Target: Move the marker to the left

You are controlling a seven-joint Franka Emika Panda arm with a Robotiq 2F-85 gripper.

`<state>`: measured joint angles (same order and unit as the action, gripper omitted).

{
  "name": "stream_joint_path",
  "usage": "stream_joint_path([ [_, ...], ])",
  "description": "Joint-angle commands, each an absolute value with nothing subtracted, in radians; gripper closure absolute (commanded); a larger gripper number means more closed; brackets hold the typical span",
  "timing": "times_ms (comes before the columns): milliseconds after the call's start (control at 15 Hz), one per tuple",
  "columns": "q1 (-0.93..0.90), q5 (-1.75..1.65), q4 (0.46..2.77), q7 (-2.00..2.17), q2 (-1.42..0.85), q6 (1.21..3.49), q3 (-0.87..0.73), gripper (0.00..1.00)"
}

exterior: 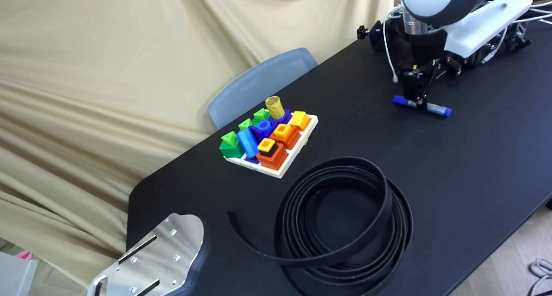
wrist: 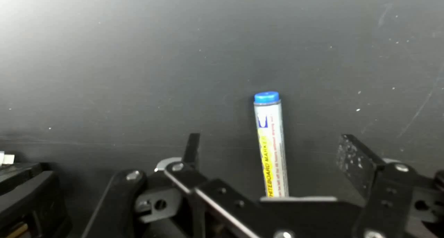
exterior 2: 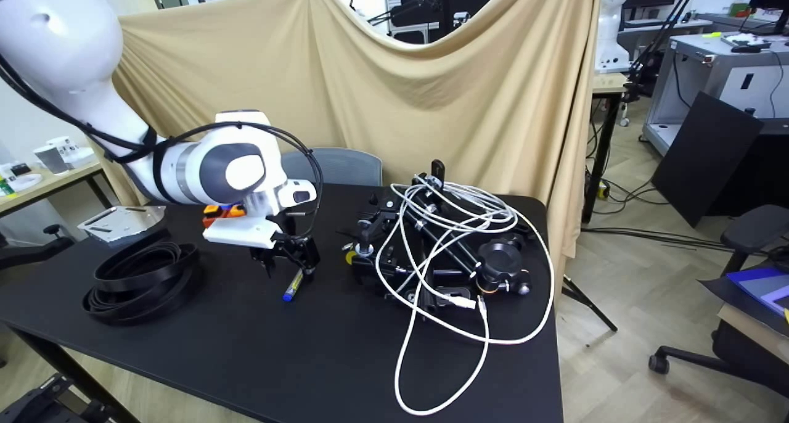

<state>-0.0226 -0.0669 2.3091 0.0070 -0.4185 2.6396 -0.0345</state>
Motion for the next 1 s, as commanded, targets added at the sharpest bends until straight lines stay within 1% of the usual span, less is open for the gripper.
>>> stream_joint_path([
  [0, -0.049, -0.087, 2.242, 0.059, -0.486, 2.628, -0.052, 0.25],
  [200, -0.057, -0.085, 2.220, 0.060, -0.506, 2.630, -0.053, 0.48],
  [533, -0.059, -0.083, 2.208, 0.058, -0.505, 2.636, -0.060, 0.81],
  [600, -0.057, -0.081, 2.206, 0.056, -0.503, 2.634, -0.061, 0.89],
  [733, -0.058, -0.084, 2.200, 0.056, -0.501, 2.629, -0.065, 1.00],
  [800, -0.057, -0.083, 2.195, 0.052, -0.500, 2.625, -0.063, 0.95],
  [933, -0.063, -0.088, 2.184, 0.050, -0.494, 2.617, -0.062, 0.95],
])
